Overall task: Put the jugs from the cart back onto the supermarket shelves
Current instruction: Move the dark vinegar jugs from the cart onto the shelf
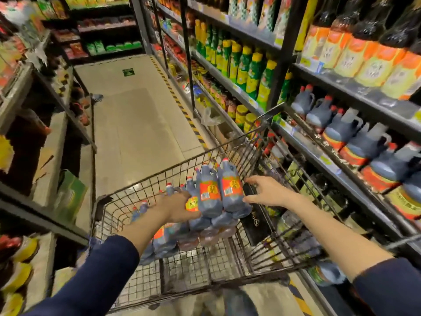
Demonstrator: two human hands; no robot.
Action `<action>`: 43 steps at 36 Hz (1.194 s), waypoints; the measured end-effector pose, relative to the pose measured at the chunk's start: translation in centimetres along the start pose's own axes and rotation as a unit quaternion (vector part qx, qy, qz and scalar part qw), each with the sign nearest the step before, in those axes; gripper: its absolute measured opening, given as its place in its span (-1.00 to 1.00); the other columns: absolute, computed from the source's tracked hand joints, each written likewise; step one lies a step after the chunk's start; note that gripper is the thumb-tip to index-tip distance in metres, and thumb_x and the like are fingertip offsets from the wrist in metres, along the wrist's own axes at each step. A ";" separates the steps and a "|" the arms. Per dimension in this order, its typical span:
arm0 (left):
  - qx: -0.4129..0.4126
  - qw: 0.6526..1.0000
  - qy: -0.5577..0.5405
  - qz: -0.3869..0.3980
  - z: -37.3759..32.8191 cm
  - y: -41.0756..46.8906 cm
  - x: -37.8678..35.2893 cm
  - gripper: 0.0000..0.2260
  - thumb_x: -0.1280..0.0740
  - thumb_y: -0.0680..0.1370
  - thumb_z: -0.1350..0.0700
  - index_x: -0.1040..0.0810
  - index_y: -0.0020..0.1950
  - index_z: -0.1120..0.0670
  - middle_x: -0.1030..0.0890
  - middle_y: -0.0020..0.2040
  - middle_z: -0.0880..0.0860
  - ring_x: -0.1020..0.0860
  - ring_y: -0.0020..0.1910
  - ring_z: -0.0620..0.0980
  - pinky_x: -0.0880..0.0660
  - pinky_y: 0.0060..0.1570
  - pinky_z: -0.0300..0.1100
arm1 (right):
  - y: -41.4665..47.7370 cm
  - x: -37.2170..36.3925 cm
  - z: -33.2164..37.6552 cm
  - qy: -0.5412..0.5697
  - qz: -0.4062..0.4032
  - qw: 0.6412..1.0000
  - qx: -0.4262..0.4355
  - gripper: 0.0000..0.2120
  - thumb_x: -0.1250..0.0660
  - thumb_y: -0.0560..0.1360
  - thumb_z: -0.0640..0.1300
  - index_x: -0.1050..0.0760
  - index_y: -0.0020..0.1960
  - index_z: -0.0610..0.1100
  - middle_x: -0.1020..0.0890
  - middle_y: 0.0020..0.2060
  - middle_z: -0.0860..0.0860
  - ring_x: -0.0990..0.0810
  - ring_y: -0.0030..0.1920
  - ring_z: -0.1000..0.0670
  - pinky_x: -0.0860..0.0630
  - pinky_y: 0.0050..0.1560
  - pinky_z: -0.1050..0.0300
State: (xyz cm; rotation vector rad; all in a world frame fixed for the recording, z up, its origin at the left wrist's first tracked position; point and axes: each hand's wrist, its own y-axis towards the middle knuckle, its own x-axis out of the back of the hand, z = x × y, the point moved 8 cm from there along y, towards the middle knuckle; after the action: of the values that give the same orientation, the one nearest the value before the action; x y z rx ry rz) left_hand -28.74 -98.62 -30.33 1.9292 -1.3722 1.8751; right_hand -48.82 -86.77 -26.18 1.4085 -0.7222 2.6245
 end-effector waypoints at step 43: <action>0.308 0.844 -0.436 -0.056 0.1 15.0 -9.0 -0.46 -0.61 0.26 -0.01 -0.40 0.05 0.14 -0.56 0.00 0.09 -0.56 0.02 0.07 -0.47 -0.06 -0.16 | 15.3 -6.2 -8.8 0.176 0.143 0.971 -0.073 -0.35 -0.49 0.39 -0.04 -0.31 0.38 -0.16 -0.50 0.23 -0.06 -0.44 0.02 0.08 -0.35 -0.01 0.22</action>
State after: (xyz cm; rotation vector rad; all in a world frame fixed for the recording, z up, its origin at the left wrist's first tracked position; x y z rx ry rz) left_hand -36.86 -102.86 -45.17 3.3768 -0.7244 1.5089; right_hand -56.27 -95.56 -40.92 0.8195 -1.1081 2.8462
